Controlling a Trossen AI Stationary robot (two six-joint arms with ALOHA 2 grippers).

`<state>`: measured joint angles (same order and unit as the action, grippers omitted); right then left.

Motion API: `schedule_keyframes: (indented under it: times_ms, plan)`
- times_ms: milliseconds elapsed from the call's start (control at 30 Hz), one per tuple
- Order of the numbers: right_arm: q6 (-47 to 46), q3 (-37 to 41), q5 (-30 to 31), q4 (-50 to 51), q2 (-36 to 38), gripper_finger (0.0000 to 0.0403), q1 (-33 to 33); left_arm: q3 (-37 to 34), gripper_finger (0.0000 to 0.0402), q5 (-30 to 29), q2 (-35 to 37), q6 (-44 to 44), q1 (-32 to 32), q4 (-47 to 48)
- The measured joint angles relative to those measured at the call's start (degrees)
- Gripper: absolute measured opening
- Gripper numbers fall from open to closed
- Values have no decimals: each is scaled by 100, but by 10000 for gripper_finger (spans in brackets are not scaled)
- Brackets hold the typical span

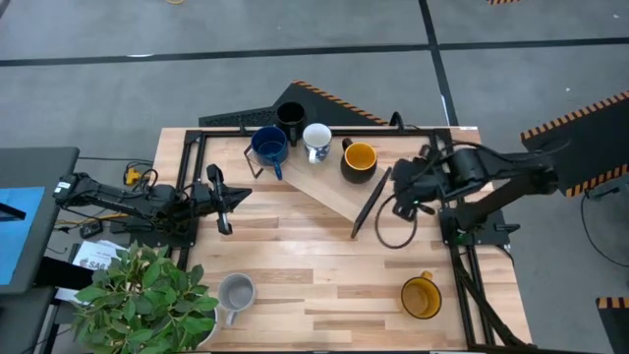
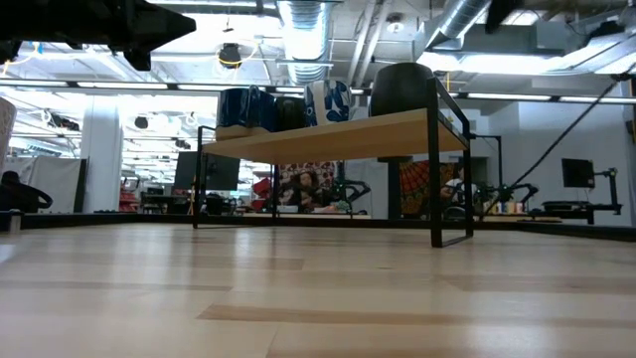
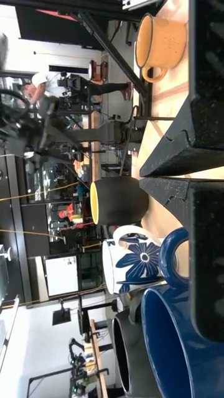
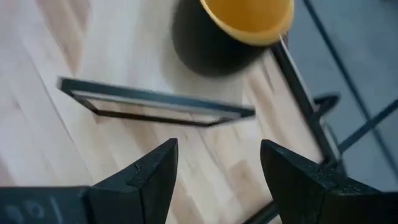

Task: Place coffee mugs
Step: Put the yellow mug on the shelf

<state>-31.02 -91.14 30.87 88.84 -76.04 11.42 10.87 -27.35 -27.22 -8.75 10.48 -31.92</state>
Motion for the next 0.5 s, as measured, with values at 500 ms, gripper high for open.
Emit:
schedule_keyframes:
  times_ms: [500]
  plan:
    - [-2629,2712,-3204,-1577,1176,255,1073,0,0,-2,0,-2,-2,-4]
